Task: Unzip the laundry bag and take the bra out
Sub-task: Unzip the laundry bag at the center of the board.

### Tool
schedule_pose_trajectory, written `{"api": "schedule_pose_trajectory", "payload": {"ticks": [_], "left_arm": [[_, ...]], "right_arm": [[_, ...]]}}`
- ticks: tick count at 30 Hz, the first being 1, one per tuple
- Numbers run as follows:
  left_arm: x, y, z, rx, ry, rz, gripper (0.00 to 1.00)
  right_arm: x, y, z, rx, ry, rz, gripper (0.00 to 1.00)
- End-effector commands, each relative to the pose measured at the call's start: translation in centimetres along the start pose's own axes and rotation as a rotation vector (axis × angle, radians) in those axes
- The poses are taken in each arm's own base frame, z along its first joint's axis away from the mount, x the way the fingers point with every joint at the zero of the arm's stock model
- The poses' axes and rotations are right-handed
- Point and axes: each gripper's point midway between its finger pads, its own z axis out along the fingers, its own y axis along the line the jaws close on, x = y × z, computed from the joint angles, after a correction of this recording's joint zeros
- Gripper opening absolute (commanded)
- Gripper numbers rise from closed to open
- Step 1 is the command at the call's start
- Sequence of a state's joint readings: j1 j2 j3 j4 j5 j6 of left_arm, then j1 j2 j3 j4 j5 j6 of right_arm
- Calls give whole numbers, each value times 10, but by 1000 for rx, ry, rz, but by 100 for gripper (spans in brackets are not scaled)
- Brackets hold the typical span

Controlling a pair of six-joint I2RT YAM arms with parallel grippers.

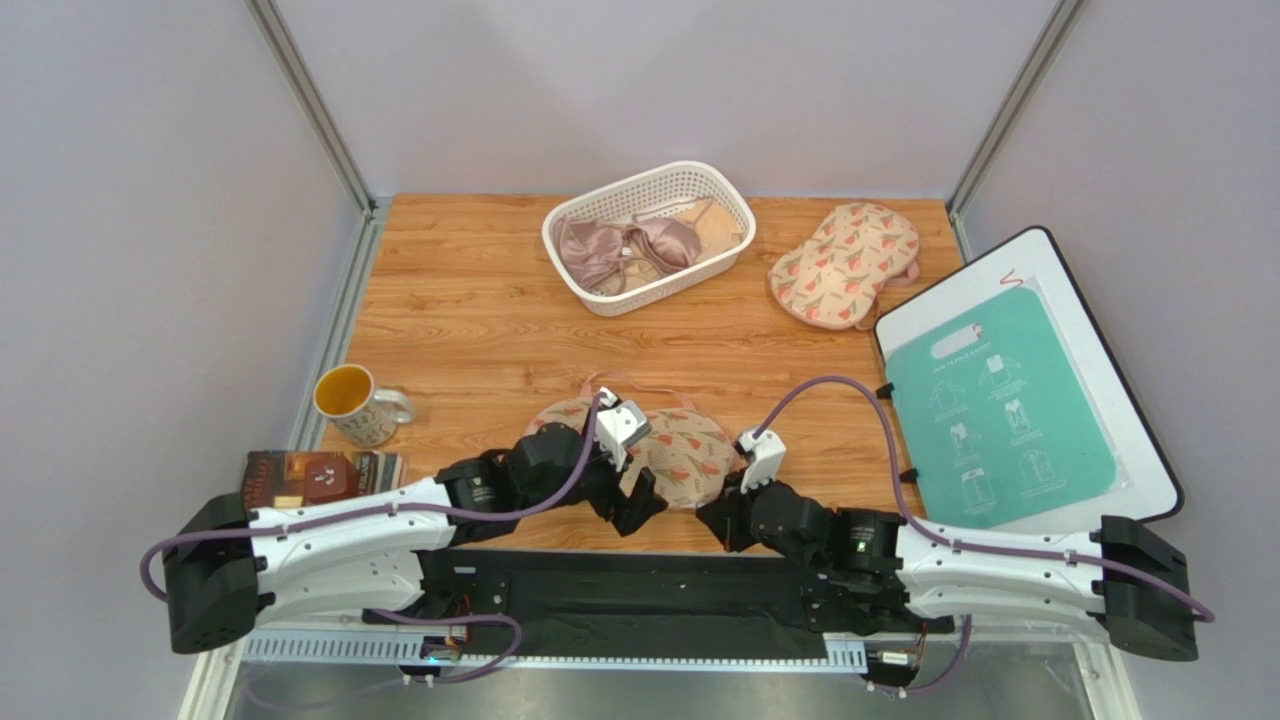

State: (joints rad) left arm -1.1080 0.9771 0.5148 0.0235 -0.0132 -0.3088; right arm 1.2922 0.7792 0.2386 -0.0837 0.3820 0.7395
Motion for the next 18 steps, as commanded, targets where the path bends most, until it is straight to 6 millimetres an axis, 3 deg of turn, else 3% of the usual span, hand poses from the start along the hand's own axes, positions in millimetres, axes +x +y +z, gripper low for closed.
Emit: {"api": "schedule_pose_trajectory", "payload": {"ticks": [1,10,18], "left_arm": [[15,-14,12,93,4,84,95],[18,-23,37,89,10,172,96],[18,-17,56,22,30,216,95]], "right_arm": [[-20,15,-1,-35,-41,55,0],[-21,19,-1,-58,-37,76,0],[-22,25,-3,-98,-42,85,0]]}}
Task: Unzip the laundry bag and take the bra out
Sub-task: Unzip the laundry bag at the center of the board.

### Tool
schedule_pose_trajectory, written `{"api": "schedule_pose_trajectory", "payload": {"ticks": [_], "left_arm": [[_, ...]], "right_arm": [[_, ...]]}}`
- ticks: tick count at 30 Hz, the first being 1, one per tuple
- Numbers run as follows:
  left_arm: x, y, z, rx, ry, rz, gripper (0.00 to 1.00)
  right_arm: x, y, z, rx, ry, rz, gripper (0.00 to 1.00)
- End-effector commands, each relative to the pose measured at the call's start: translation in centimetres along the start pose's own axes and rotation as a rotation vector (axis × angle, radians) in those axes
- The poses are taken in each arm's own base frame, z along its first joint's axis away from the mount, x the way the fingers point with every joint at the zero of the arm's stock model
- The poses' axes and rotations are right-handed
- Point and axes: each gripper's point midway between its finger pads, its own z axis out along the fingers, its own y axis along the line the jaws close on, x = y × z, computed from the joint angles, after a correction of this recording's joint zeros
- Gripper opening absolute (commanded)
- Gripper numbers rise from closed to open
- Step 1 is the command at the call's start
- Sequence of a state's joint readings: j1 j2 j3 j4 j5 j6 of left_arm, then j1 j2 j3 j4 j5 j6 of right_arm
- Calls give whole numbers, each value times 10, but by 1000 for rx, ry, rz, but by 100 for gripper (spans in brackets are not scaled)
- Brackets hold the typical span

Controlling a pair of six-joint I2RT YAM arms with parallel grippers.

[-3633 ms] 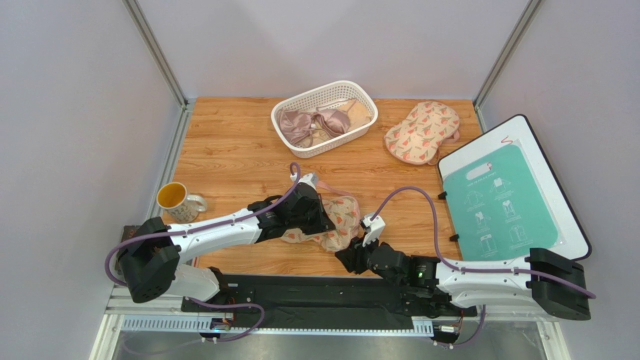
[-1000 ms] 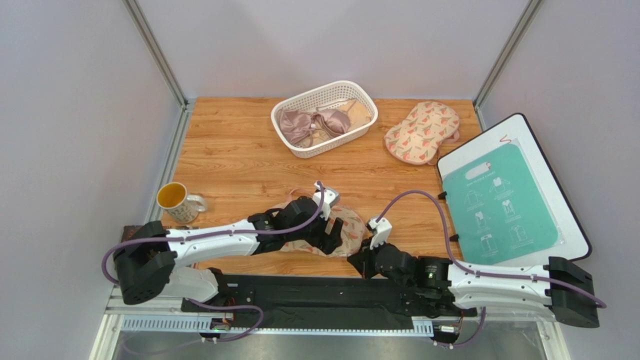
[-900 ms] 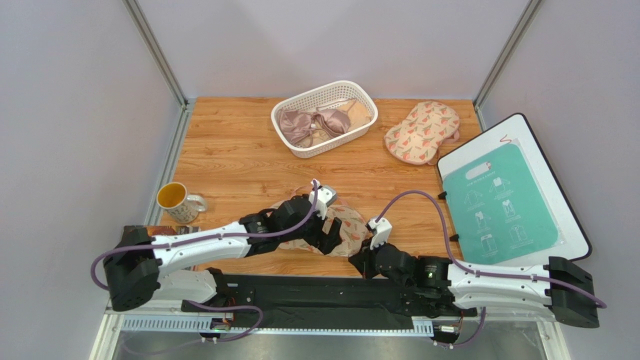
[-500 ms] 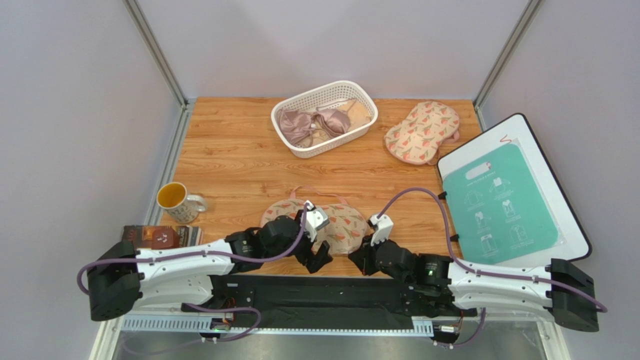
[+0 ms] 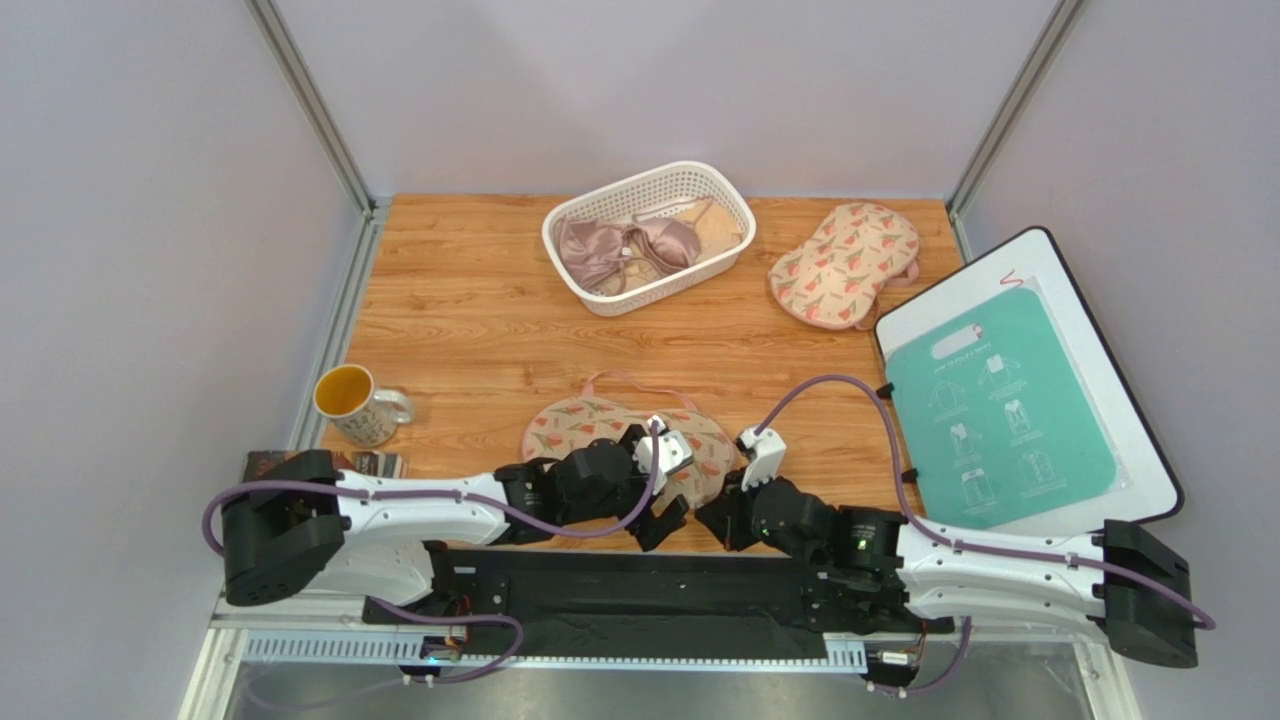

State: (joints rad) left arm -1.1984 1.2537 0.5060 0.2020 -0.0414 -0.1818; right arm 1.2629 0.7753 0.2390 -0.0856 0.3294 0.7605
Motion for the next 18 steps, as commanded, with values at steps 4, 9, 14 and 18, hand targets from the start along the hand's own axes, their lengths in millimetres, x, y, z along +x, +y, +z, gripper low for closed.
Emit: {"api": "schedule_pose_trajectory", "payload": {"ticks": [4,9,14,18], "left_arm": [[-22,-1,20,-34,-40,39,65],[-16,-3,26,-59,-17,37,20],[-6,-2,28,-75,17,44,0],[2,1,24,-93,29,76,0]], "right_arm": [[-24,26,-4,-95,-62,47,0],[-22,27,-4,-97,-53,46,0],[-20,25,-3,-89,-40,61,0],[-22,20,-3,-63,-37,73,0]]}}
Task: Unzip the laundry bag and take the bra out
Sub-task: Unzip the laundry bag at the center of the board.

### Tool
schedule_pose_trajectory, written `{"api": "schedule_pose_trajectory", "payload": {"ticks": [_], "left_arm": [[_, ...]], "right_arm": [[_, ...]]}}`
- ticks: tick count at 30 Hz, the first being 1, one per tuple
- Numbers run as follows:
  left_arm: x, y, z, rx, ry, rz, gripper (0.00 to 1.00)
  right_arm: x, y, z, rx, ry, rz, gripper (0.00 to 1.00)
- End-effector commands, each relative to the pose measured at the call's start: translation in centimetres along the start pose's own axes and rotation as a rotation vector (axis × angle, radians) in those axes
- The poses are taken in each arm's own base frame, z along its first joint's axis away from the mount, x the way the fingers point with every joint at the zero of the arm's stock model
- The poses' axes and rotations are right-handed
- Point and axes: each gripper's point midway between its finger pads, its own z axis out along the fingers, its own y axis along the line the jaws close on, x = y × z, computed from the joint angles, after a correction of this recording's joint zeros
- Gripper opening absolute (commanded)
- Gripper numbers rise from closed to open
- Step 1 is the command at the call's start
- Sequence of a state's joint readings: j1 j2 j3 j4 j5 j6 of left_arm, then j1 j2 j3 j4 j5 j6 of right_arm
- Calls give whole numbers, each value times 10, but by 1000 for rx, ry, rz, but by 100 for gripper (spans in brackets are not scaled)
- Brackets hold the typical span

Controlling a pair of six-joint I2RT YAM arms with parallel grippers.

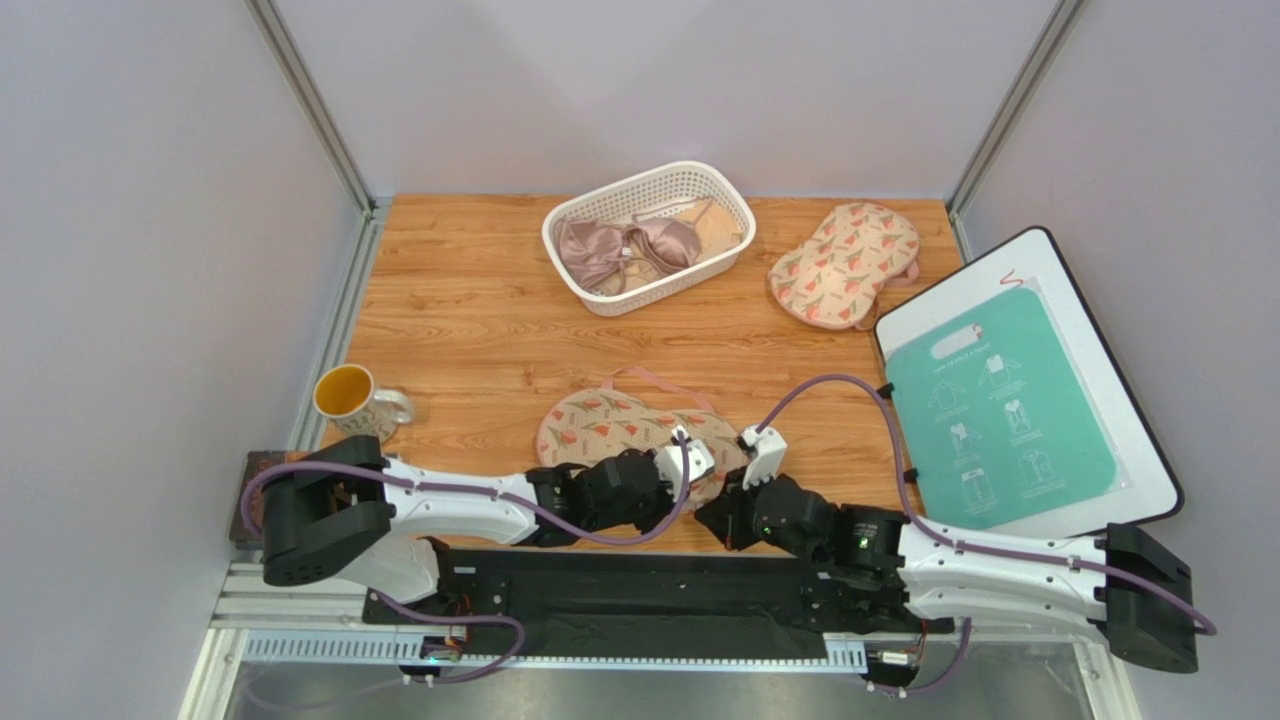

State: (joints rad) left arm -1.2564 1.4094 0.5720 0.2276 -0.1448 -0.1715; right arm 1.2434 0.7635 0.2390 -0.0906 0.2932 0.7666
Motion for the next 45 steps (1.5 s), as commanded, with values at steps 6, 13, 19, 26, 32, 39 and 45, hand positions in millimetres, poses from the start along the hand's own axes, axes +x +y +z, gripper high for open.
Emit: {"api": "schedule_pose_trajectory", "payload": {"ticks": [6,13,19,26,32,39,45], "left_arm": [[6,12,-15,-58,-30,52,0],[15,18,-29,-91,-30,56,0],[18,21,-40,-127,-32,67,0],[16,23,-56,-148,-25,57,0],[-20,11,-68,-104,-56,61,51],[-67,-17,-54,2,-121,93,76],[-64,-27,-19,11,-70,102,76]], "right_arm": [[-26,6,-6,-18,-44,68,0],[-35,-2,-9,-7,-56,95,0],[-33,-16,-5,34,-42,102,0],[-30,-23,-4,46,-32,117,0],[-25,-13,0,-5,5,114,0],[-26,-5,1,-45,3,131,0],[-27,-3,-3,-57,-2,130,0]]}}
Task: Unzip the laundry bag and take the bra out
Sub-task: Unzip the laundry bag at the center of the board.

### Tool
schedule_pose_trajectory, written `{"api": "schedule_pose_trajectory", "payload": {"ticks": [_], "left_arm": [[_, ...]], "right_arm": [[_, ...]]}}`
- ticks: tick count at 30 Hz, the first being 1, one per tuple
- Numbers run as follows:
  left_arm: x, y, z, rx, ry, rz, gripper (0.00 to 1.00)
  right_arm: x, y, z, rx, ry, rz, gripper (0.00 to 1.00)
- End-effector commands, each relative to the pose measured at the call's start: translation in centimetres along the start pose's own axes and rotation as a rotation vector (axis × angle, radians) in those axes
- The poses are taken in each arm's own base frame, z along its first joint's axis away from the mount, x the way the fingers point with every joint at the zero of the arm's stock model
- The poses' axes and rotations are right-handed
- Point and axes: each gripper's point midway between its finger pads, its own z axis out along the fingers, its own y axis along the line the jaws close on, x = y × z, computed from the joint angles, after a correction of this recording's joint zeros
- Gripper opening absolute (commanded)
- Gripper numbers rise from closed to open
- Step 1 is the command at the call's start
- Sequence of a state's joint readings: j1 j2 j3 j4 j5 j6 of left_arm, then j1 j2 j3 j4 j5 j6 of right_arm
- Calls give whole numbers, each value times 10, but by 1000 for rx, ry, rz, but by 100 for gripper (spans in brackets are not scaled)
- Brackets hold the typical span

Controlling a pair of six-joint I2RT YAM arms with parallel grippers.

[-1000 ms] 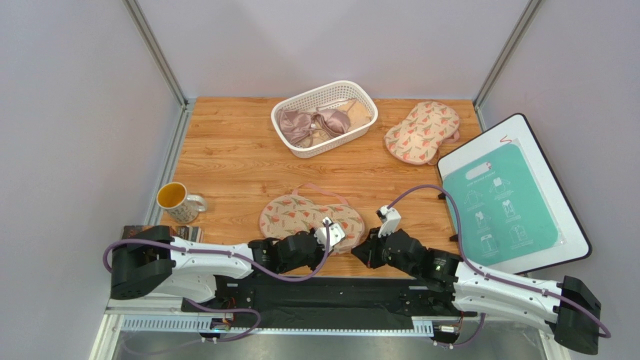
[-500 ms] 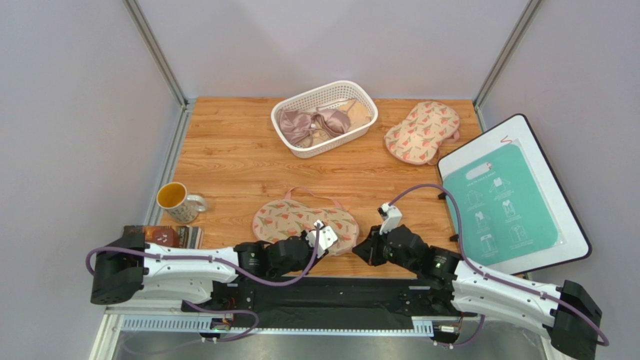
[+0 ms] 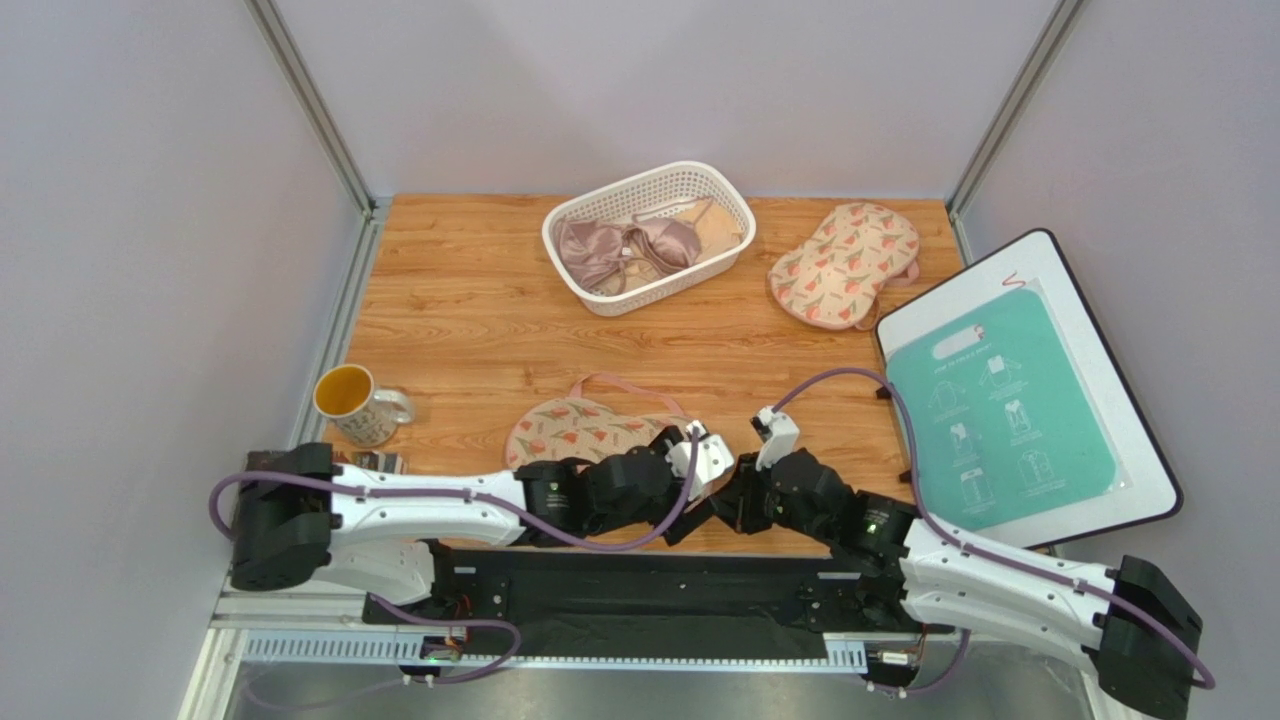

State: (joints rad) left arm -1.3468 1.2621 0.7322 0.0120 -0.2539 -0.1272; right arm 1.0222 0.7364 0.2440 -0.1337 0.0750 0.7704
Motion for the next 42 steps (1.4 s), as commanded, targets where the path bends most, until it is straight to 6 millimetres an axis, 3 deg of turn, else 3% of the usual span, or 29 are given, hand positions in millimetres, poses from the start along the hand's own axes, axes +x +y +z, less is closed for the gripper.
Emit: {"api": "schedule_pose_trajectory", "payload": {"ticks": [1,9,15,18,21,22,23,42], "left_arm": [[7,-12,23,35,37,28,76],[34,-4,38,-34,103,22,74],[46,6,43,-99,140,38,63],[55,13,45,-138,167,46,52],[61,16,46,-161,180,52,31],[62,16,46,-161,182,54,12],[63,16,46,-161,182,54,1],[84,16,6,-82,119,92,0]], "right_arm": [[-12,15,-4,-60,-41,8,0],[-11,14,-7,-61,-38,0,0],[-10,16,-8,-69,-29,-5,0],[-10,15,-7,-66,-27,-10,0],[-12,17,-7,-68,-30,-10,0],[-11,16,-7,-65,-28,-10,0],[-11,16,-6,-61,-26,-12,0],[-31,-13,-2,19,-46,44,0]]}}
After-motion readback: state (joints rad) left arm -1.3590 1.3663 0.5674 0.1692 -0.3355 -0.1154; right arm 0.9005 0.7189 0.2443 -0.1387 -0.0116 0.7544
